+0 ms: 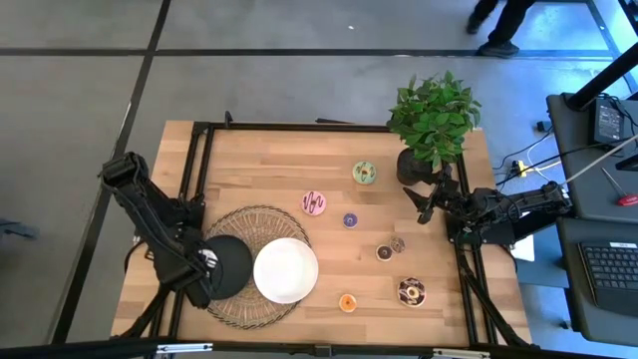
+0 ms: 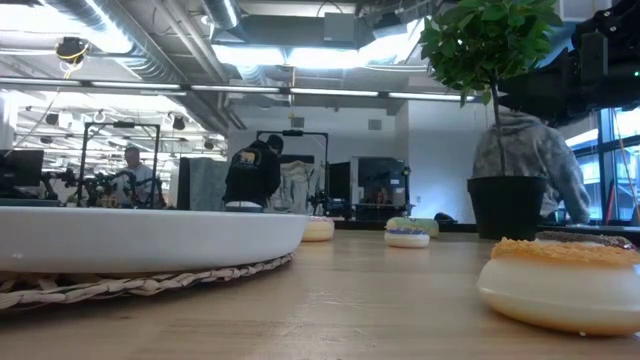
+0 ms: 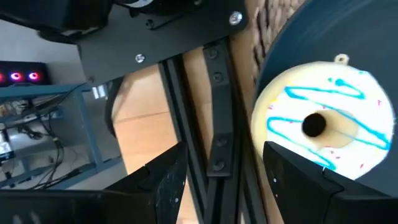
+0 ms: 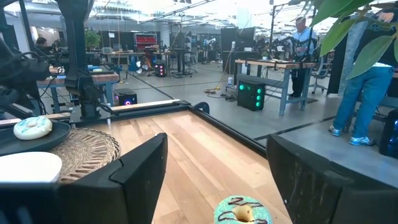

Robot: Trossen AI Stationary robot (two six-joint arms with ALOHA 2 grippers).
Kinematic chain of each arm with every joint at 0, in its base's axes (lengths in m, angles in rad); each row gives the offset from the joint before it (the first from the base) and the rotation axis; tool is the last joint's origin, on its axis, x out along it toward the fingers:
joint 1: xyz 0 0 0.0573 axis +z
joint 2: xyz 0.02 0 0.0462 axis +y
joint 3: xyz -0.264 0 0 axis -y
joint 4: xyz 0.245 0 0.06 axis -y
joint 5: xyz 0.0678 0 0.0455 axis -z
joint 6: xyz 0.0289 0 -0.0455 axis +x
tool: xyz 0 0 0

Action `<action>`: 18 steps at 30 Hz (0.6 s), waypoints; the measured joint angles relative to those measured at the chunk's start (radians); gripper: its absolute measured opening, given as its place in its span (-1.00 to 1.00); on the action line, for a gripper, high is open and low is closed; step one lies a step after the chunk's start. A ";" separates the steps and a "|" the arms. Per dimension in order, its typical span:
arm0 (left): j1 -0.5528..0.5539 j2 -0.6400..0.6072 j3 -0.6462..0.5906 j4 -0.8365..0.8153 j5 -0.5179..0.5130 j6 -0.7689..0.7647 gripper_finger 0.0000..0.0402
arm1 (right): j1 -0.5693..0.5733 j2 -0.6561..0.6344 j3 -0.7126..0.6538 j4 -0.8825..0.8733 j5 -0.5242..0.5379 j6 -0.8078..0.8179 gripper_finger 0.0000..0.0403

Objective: Pick & Place donuts
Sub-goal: Put the large white donut on the black plate

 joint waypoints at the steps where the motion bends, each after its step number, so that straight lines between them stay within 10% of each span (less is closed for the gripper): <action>1: 0.000 0.001 -0.007 0.004 -0.003 0.000 0.03 | 0.000 0.000 0.000 0.000 0.000 0.000 0.36; 18: 0.000 0.027 -0.093 0.131 0.012 0.016 0.02 | 0.000 0.000 0.000 0.000 0.000 0.000 0.36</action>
